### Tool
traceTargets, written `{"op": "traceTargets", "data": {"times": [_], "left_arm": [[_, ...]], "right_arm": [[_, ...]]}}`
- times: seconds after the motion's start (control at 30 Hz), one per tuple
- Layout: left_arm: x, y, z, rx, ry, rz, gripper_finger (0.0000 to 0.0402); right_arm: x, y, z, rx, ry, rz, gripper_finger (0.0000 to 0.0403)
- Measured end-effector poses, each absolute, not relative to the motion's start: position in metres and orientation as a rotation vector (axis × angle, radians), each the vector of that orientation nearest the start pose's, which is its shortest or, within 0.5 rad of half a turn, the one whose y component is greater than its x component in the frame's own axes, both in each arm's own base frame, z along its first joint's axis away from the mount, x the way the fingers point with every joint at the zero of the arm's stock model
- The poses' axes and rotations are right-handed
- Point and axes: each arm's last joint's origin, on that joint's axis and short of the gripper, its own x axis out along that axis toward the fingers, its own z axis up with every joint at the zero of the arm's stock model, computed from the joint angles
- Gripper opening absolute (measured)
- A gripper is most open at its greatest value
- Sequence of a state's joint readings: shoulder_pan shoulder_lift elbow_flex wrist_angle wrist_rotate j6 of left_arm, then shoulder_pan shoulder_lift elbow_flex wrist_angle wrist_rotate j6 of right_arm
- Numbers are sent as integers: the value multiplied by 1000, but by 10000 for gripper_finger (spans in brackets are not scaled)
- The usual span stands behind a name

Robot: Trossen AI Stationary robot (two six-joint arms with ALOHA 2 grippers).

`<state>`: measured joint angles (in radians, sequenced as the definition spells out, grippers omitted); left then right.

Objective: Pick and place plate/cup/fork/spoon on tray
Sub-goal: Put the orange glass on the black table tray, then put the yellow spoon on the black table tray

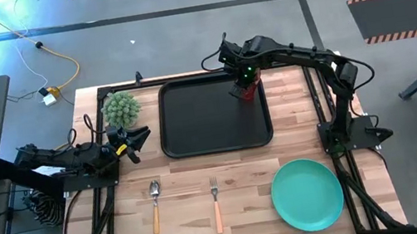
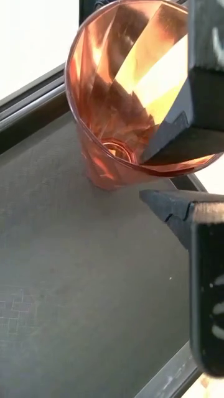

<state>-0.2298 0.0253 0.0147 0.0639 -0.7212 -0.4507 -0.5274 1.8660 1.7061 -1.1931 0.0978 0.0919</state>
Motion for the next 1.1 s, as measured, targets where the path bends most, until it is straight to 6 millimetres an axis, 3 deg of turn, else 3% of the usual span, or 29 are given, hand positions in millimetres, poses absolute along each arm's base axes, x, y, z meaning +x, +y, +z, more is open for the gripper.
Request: {"op": "traceTargets", "data": {"times": [0.23,0.43,0.83,1.1], "left_arm": [[93,-2,172,-466,-158,472,99],[93,-2,172,-466,-158,473,99],[93,-2,172,-467,-158,472,99],[93,-2,172,-511,-168,465,99]], "right_arm": [[318,-189,282,363,1308,-587,109],[319,-189,288,355,1293,-594,114],[318,-189,346,378,1166,-637,115],[323,-168,375,456,1083,-623,115]]}}
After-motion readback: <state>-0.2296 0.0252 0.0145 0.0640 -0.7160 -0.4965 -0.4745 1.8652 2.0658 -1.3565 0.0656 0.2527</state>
